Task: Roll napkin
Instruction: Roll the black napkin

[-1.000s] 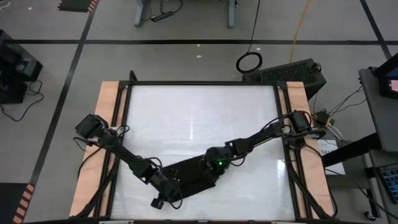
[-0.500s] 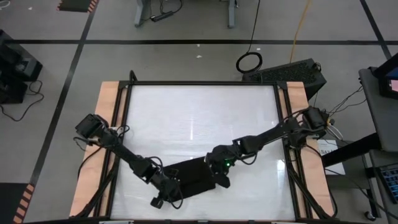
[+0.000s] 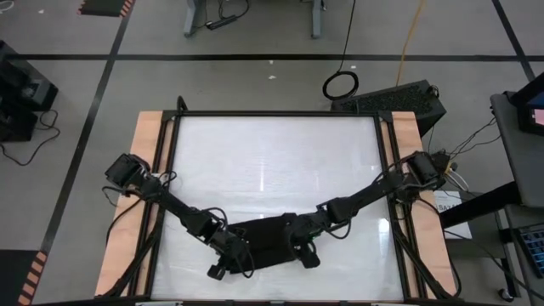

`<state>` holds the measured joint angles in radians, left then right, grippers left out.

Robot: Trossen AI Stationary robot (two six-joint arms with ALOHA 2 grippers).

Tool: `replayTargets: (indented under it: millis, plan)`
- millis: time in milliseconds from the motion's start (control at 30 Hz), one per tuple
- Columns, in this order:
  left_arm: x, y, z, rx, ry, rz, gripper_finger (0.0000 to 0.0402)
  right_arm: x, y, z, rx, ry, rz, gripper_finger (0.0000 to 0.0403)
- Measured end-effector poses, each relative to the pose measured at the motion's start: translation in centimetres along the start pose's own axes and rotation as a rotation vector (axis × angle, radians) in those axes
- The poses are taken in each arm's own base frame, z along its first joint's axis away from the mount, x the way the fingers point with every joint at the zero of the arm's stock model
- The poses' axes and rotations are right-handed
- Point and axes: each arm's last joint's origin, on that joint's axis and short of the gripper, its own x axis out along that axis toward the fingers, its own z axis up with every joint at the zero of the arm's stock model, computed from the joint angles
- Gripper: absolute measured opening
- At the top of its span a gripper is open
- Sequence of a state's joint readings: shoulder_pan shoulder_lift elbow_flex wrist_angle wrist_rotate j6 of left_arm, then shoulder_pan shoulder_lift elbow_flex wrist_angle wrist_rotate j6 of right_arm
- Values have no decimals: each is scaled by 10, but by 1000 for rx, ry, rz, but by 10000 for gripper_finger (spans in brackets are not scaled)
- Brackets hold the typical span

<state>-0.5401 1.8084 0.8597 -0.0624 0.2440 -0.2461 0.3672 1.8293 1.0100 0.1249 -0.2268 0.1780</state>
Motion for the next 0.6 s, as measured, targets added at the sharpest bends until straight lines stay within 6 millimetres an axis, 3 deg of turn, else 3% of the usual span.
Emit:
replayTargets:
  millis: [300, 600]
  plan:
    - [-1, 5, -1, 18, 19, 10, 164, 17, -23, -14, 25, 32, -158, 192]
    - [-7, 24, 0, 52, 36, 43, 164, 16, -38, -32, 229, 198, -226, 192]
